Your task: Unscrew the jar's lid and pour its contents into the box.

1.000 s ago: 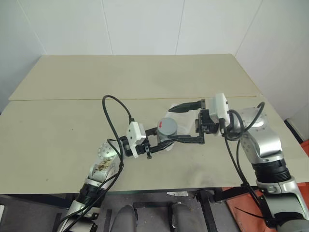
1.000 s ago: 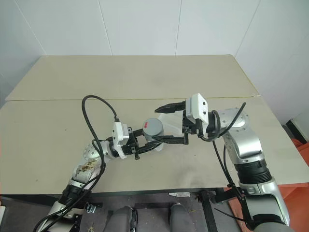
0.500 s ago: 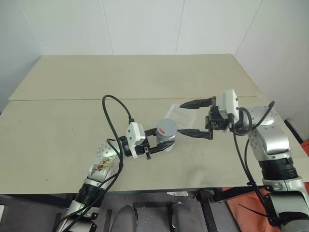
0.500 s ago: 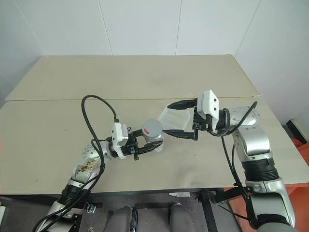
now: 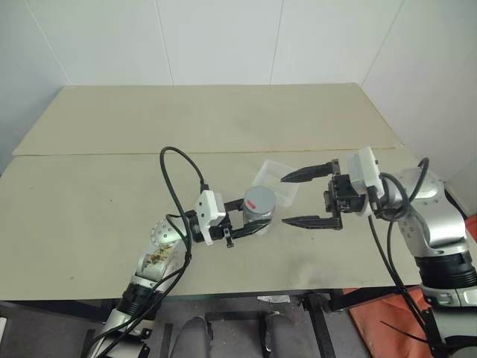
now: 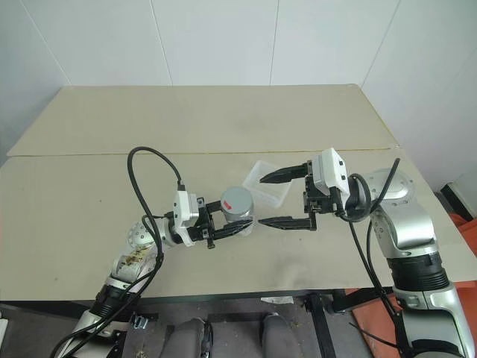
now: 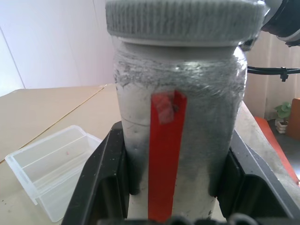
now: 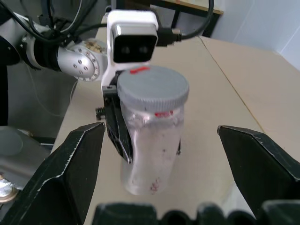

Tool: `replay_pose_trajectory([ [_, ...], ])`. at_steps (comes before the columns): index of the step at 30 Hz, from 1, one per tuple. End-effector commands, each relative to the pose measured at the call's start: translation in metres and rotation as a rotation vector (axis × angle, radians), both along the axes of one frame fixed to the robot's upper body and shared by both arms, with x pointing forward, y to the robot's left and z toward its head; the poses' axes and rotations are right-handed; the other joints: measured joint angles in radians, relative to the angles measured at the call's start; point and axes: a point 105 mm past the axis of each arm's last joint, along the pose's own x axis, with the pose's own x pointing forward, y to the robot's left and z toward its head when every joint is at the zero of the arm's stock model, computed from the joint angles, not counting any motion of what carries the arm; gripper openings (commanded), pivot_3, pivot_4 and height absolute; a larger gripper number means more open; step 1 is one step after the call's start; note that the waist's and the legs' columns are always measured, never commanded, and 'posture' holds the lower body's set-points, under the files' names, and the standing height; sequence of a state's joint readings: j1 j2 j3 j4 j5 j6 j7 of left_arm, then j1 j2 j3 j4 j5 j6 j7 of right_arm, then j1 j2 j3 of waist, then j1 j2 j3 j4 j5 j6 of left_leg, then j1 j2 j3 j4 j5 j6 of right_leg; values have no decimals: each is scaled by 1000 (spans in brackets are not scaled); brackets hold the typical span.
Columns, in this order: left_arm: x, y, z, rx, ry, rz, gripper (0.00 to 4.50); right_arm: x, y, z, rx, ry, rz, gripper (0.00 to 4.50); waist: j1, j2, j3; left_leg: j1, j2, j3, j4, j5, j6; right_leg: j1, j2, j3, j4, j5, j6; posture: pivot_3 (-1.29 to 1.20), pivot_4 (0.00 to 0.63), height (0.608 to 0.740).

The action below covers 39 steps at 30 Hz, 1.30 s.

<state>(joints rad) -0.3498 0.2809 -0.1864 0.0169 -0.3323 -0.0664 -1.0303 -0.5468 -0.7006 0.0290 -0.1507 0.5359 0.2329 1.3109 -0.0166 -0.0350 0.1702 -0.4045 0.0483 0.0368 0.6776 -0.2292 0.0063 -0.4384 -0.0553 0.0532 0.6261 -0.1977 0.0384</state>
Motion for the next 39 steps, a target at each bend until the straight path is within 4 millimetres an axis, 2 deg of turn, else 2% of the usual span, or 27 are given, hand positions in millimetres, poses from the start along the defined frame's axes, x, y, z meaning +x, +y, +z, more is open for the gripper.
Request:
replay_pose_trajectory([
  [1, -2, -3, 9, -12, -48, -13, 1947, -5, 11, 14, 61, -8, 7, 4470, 1, 0, 0, 0, 0, 0, 0, 0, 0, 0, 0, 0, 0, 0, 0, 0, 150, 740],
  [9, -2, -5, 10, -12, -52, -15, 1947, -9, 31, 13, 92, 40, 50, 4470, 1, 0, 0, -1, 0, 0, 0, 0, 0, 0, 0, 0, 0, 0, 0, 0, 150, 740],
  [27, -2, -4, 9, -20, -54, 11, 1947, -4, 44, 7, 70, 52, 83, 4470, 2, 0, 0, 0, 0, 0, 0, 0, 0, 0, 0, 0, 0, 0, 0, 0, 150, 740],
  [30, -3, -3, 9, -21, -54, 11, 1947, -5, 45, 6, 68, 53, 85, 3896, 2, 0, 0, -1, 0, 0, 0, 0, 0, 0, 0, 0, 0, 0, 0, 0, 150, 740],
  [33, -3, -3, 9, -21, -55, 10, 1947, -3, 46, 1, 49, 44, 72, 2897, 2, 0, 0, -1, 0, 0, 0, 0, 0, 0, 0, 0, 0, 0, 0, 0, 150, 740],
  [34, -3, -3, 10, -22, -56, 9, 1947, -3, 46, 1, 46, 42, 67, 2732, 2, 0, 0, -1, 0, 0, 0, 0, 0, 0, 0, 0, 0, 0, 0, 0, 150, 740],
  [39, -2, -4, 10, -18, -57, 5, 1947, -3, 46, 0, 43, 31, 61, 2732, 2, 0, 0, 0, 0, 0, 0, 0, 0, 0, 0, 0, 0, 0, 0, 0, 150, 740],
])
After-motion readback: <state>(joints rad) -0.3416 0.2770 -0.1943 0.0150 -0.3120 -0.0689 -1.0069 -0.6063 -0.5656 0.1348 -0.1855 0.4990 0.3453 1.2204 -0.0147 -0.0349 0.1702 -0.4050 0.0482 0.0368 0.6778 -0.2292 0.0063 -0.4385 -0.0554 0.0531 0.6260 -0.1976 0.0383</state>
